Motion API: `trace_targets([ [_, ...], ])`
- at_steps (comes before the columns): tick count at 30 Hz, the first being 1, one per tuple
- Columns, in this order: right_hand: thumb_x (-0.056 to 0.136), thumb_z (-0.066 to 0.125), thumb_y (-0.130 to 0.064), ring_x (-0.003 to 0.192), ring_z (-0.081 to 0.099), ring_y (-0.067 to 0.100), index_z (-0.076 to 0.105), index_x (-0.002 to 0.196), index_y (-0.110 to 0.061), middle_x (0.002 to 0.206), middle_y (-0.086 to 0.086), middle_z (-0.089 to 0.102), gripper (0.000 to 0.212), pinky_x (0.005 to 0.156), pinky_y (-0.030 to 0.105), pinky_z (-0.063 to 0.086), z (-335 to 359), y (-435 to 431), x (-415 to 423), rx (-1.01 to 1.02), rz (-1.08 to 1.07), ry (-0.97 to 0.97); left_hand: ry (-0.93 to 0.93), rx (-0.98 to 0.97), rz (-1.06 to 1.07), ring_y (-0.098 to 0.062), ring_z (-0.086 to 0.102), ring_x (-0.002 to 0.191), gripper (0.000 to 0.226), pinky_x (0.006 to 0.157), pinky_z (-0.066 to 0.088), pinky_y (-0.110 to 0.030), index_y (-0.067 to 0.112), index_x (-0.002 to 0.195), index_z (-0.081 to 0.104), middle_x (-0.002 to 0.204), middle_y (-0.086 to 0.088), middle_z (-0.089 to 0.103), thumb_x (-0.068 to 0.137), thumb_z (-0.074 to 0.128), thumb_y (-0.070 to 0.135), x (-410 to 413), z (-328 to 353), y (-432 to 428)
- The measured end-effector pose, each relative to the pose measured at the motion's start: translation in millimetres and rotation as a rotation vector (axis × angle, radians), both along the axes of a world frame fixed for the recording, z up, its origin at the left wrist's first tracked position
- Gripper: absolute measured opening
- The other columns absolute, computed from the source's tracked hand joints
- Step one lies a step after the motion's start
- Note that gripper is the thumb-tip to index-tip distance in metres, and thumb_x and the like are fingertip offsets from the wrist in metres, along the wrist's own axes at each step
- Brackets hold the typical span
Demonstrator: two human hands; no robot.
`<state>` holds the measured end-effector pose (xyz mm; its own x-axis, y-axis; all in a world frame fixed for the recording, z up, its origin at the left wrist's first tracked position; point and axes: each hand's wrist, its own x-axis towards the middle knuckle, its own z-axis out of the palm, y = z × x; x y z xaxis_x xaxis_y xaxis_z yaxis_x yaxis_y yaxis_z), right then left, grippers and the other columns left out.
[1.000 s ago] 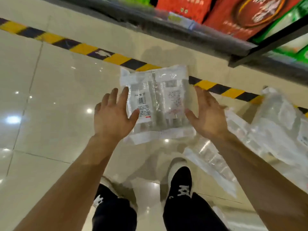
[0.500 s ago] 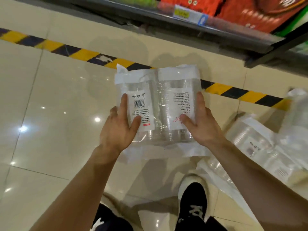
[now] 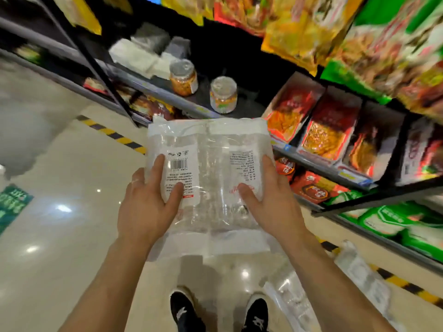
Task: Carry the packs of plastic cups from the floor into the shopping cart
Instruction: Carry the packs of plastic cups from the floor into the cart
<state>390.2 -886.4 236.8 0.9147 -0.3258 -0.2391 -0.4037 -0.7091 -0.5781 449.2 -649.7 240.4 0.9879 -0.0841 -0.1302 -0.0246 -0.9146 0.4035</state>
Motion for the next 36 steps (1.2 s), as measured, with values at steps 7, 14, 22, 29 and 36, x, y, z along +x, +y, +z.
trace_targets([
  [7,0.087,0.051,-0.063,0.112,0.050,0.036,0.004,0.151,-0.040,0.125,0.016,0.045,0.083,0.089,0.044,0.047,255.3,96.5,55.8,-0.027,0.221,-0.202,-0.147,-0.065,0.218,-0.037,0.048,0.123,0.078,0.095,0.043,-0.046,0.041,0.152,0.012,0.147,-0.015,0.037,0.083,0.030,0.073,0.5,244.5,107.2],
  [14,0.089,0.047,-0.064,0.124,0.045,0.036,0.002,0.153,-0.035,0.138,0.018,0.043,0.083,0.093,0.043,0.042,412.4,231.5,71.7,-0.075,0.419,-0.282,-0.238,-0.009,0.397,-0.037,0.045,0.126,0.070,0.098,0.040,-0.046,0.037,0.152,0.016,0.142,-0.017,0.041,0.092,0.043,0.060,-22.3,407.3,238.7],
  [22,0.090,0.047,-0.060,0.116,0.049,0.032,0.017,0.148,-0.032,0.133,0.014,0.044,0.071,0.079,0.040,0.042,491.7,398.7,65.3,-0.093,0.653,-0.374,-0.219,-0.079,0.546,-0.033,0.054,0.118,0.075,0.095,0.047,-0.042,0.035,0.153,0.017,0.136,-0.015,0.049,0.090,0.046,0.062,-78.0,478.1,404.9],
  [29,0.087,0.045,-0.062,0.107,0.053,0.029,0.021,0.143,-0.033,0.127,0.010,0.051,0.067,0.068,0.036,0.039,507.0,547.1,66.9,-0.077,0.854,-0.445,-0.250,0.015,0.755,-0.034,0.056,0.113,0.075,0.089,0.049,-0.040,0.035,0.153,0.014,0.130,-0.016,0.049,0.090,0.042,0.064,-124.5,496.8,527.0],
  [36,0.083,0.039,-0.071,0.115,0.053,0.034,0.017,0.147,-0.033,0.134,0.014,0.049,0.078,0.084,0.044,0.050,496.1,706.5,93.4,-0.090,1.009,-0.442,-0.230,0.132,0.932,-0.035,0.055,0.114,0.074,0.089,0.047,-0.040,0.034,0.153,0.012,0.134,-0.016,0.046,0.091,0.039,0.065,-132.6,498.1,652.4],
])
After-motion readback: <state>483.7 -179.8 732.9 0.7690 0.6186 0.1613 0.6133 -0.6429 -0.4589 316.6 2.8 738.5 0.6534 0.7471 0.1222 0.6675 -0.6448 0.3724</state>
